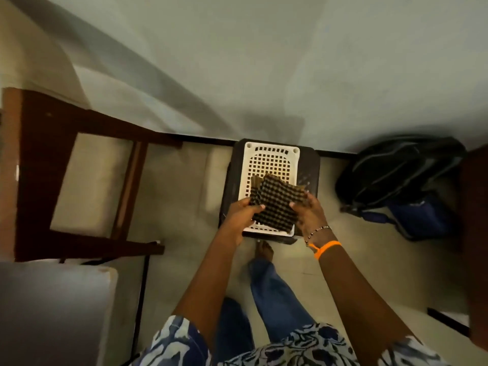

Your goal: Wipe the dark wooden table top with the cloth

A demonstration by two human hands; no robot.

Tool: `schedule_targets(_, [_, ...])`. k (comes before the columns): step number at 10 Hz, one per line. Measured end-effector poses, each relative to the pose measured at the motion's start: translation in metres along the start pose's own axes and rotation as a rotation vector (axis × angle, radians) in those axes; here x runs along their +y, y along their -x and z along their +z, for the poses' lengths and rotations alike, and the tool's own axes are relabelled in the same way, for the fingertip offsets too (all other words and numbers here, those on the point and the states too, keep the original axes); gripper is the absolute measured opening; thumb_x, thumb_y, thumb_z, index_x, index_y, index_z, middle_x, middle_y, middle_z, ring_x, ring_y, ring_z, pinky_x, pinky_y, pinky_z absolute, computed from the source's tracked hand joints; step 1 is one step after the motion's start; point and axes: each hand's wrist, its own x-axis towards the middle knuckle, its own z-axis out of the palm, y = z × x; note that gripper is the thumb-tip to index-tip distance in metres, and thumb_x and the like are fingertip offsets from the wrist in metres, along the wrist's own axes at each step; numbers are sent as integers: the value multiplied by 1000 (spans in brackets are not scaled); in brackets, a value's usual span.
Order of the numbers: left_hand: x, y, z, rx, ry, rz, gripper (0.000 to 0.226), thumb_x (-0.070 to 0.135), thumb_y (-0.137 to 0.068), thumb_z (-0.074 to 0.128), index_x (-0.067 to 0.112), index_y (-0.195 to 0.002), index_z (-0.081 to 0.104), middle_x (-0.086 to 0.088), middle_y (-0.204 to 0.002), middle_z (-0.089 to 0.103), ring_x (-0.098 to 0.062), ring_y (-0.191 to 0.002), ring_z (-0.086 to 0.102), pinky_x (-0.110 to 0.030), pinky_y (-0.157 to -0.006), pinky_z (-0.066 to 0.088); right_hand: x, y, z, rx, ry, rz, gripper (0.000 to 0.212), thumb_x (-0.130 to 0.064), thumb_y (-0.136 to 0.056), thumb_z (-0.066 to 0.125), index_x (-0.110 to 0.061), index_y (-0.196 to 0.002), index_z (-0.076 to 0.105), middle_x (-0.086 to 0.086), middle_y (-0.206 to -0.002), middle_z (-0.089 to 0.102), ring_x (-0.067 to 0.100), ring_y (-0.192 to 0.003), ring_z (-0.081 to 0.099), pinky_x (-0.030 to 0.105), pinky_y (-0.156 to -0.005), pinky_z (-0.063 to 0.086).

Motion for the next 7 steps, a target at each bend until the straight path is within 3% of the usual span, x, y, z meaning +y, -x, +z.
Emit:
schedule_targets(1, [7, -36, 10, 29, -88, -22, 35, 5, -88, 56, 4, -123, 56, -14, -126, 59, -22, -107, 55, -31, -89, 42, 1, -38, 2, 56, 138, -91, 56, 19, -80, 53, -1, -132, 42, 22, -133, 51, 30, -122, 50, 41, -102, 43])
schedule_targets(2, [7, -61, 17, 70, -150, -74, 35, 10, -88, 57, 7, -122, 55, -11, -128, 58, -22, -108, 53, -31, -89, 39, 8, -71, 6, 70, 292, -150, 57, 15, -79, 58, -6, -130, 45, 17, -132, 53, 27, -121, 50, 30, -95, 43])
schedule_targets(4, [-2, -86, 27, 107, -218, -157, 41, 16, -91, 54, 8, -131, 47, -11, -136, 51, -30, -125, 45, -34, -94, 37, 20, -115, 11, -55, 531, -45, 63, 12, -85, 51, -15, -139, 35, 12, -138, 48, 28, -128, 44, 31, -97, 39])
schedule_targets(5, [-3, -84, 26, 135, -223, -210, 43, 20, -93, 51, 7, -133, 43, -13, -138, 48, -30, -127, 44, -35, -98, 38, 19, -115, 15, -36, 612, 31, 55, 2, -89, 50, -12, -140, 34, 13, -140, 45, 31, -128, 43, 37, -102, 38])
schedule_targets(6, [-5, -78, 21, 142, -171, -197, 40, 20, -94, 49, 9, -133, 44, -11, -138, 47, -29, -125, 45, -31, -87, 36, 19, -113, 22, 14, 744, -9, 49, -4, -89, 52, -8, -137, 40, 14, -141, 44, 31, -129, 43, 37, -107, 36])
schedule_targets(7, [-3, -68, 15, 159, -123, -126, 39, 20, -94, 49, 12, -132, 45, -9, -136, 49, -20, -111, 49, -27, -80, 39, 15, -102, 40, -10, 760, -77, 37, -3, -90, 51, -2, -127, 51, 17, -133, 50, 30, -124, 47, 32, -103, 37])
